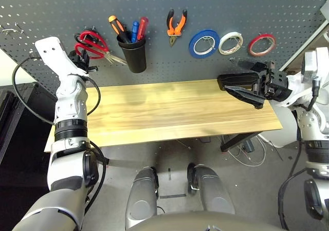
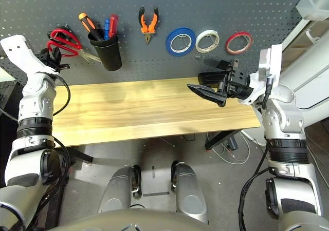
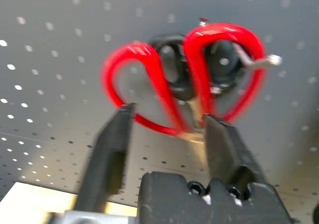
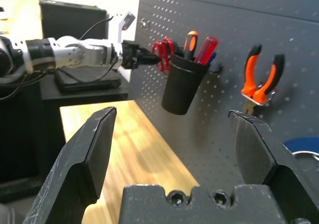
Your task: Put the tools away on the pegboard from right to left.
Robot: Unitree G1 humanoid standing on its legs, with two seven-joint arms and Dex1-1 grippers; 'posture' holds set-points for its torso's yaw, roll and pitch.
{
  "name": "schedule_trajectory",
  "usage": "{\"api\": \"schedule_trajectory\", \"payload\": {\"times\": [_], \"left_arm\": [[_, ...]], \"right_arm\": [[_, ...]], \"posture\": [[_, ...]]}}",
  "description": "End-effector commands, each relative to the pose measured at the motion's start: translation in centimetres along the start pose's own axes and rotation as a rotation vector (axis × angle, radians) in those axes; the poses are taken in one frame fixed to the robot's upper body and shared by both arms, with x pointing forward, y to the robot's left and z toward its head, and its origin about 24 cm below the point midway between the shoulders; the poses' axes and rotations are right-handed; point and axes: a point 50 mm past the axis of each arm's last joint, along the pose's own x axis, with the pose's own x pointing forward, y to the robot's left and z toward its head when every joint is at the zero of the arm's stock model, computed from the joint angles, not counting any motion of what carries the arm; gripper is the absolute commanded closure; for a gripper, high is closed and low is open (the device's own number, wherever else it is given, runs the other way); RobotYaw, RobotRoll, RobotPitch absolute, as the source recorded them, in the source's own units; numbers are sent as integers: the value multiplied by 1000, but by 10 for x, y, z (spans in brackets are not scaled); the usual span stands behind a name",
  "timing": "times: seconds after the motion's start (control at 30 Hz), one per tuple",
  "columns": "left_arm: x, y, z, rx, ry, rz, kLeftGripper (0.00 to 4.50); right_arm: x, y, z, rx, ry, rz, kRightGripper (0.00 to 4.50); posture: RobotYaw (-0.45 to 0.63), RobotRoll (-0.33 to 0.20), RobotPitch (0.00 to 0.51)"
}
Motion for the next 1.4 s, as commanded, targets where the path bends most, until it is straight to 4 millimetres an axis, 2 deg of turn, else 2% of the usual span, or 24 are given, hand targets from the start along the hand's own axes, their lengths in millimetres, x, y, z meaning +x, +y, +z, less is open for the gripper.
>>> {"api": "schedule_trajectory", "payload": {"times": [0.03, 0.23, 0.37, 0.73, 0.93, 1.1, 1.27, 1.4], "left_arm": [[-9, 5, -12, 39, 45, -10, 108], [-28, 20, -26, 69, 88, -4, 47], [-39, 21, -35, 92, 109, -44, 47], [-63, 13, -71, 98, 95, -164, 47], [-68, 16, -90, 88, 80, -90, 47], [-69, 25, -95, 48, 59, 2, 47], [-70, 24, -98, 17, 53, -4, 47], [-70, 19, -100, -77, 58, -48, 47]], "right_arm": [[-1, 1, 3, -23, -23, -19, 0], [2, -6, -12, -3, -8, -149, 0], [3, -11, -28, 8, 51, -266, 0], [-9, -23, -89, -26, 219, -792, 0], [-27, -22, -111, -79, 257, -1060, 0], [-36, -16, -121, -87, 272, -1093, 0], [-43, -13, -125, -97, 292, -1101, 0], [-46, -11, -126, -97, 297, -1099, 0]], "posture": [[-112, 0, 86], [-73, 0, 84], [-55, 0, 81], [-48, 0, 69], [-37, 0, 65], [-36, 0, 64], [-35, 0, 65], [-39, 0, 70]]}}
